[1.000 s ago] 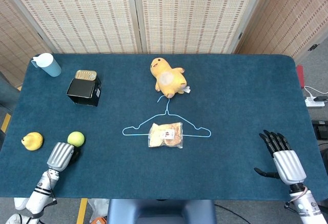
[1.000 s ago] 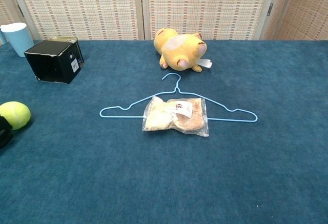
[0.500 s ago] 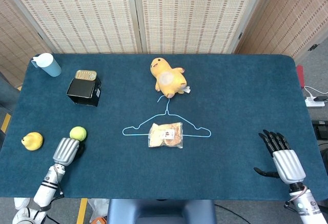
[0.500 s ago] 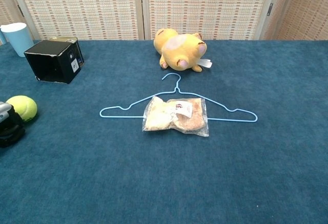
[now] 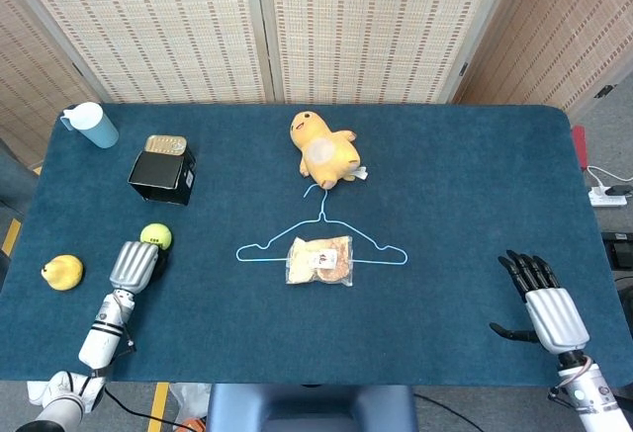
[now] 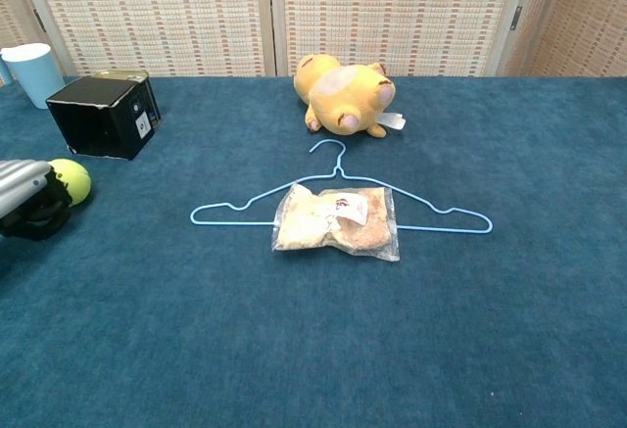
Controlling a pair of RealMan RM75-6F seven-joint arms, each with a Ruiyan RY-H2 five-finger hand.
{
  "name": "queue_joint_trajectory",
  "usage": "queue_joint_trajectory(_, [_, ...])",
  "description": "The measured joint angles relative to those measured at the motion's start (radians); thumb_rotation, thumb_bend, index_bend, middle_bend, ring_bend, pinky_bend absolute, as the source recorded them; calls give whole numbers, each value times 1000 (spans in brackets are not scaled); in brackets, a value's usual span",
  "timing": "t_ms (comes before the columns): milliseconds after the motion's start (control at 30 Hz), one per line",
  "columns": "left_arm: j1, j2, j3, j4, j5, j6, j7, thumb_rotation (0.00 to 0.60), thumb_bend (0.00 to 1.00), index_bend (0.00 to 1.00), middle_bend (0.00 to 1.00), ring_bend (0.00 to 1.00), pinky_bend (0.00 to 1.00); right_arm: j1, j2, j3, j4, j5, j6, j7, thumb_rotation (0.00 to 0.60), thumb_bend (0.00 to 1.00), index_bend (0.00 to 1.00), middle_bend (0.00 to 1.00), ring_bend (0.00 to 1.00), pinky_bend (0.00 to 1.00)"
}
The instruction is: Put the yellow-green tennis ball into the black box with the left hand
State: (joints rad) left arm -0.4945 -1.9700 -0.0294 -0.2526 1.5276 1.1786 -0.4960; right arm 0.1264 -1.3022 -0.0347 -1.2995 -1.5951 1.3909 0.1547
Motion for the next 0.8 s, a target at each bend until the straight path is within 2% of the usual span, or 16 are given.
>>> queue_joint_trajectory(233, [-35, -10, -8, 12, -5, -5, -27, 600, 833, 1000, 1000, 998, 1000, 0, 5, -5, -4, -6, 3, 7, 600, 0, 0, 0, 0, 0])
queue_joint_trajectory(300, [-44, -12, -1, 24, 3, -15, -28, 589, 786, 974, 985, 936, 974, -1, 5, -5, -2, -7, 6, 13, 600, 0, 0, 0, 0, 0])
queue_joint_trajectory(367, [-51, -11, 9, 27, 11, -27, -39, 475, 717, 856, 862, 755, 829, -2, 5, -6, -1, -9, 8, 16, 600, 0, 0, 0, 0, 0])
queue_joint_trajectory(400, [-56, -8, 17, 29, 18, -37, -51, 363, 670, 747, 718, 600, 683, -1, 6, -8, -1, -11, 8, 17, 600, 0, 0, 0, 0, 0])
queue_joint_trajectory(433, [-60, -5, 22, 29, 23, -45, -61, 294, 635, 665, 597, 474, 565, -1, 6, -9, 0, -13, 8, 18, 600, 0, 0, 0, 0, 0])
queue_joint_trajectory(467, [-64, -2, 28, 30, 28, -56, -69, 211, 583, 537, 407, 273, 369, 0, 7, -10, 0, -15, 7, 19, 600, 0, 0, 0, 0, 0])
queue_joint_trajectory(500, [-71, 3, 34, 30, 32, -75, -79, 160, 529, 393, 216, 95, 160, 1, 7, -11, 1, -16, 6, 20, 600, 0, 0, 0, 0, 0])
queue_joint_trajectory(533, [-76, 7, 37, 29, 35, -92, -88, 147, 498, 303, 108, 16, 49, 1, 7, -11, 1, -16, 5, 20, 600, 0, 0, 0, 0, 0])
queue_joint_trajectory(600, [-93, 18, 40, 26, 36, -126, -115, 138, 470, 204, 21, 0, 0, 2, 7, -11, 2, -15, 3, 20, 600, 0, 0, 0, 0, 0])
queue_joint_trajectory(667, [-104, 22, 33, 28, 28, -135, -124, 130, 465, 149, 1, 0, 0, 3, 7, -10, 1, -13, 1, 20, 600, 0, 0, 0, 0, 0])
queue_joint_trajectory(800, [-118, 16, -18, 40, -23, -133, -106, 74, 464, 86, 0, 0, 0, 6, 7, -10, 0, -10, -7, 17, 600, 0, 0, 0, 0, 0])
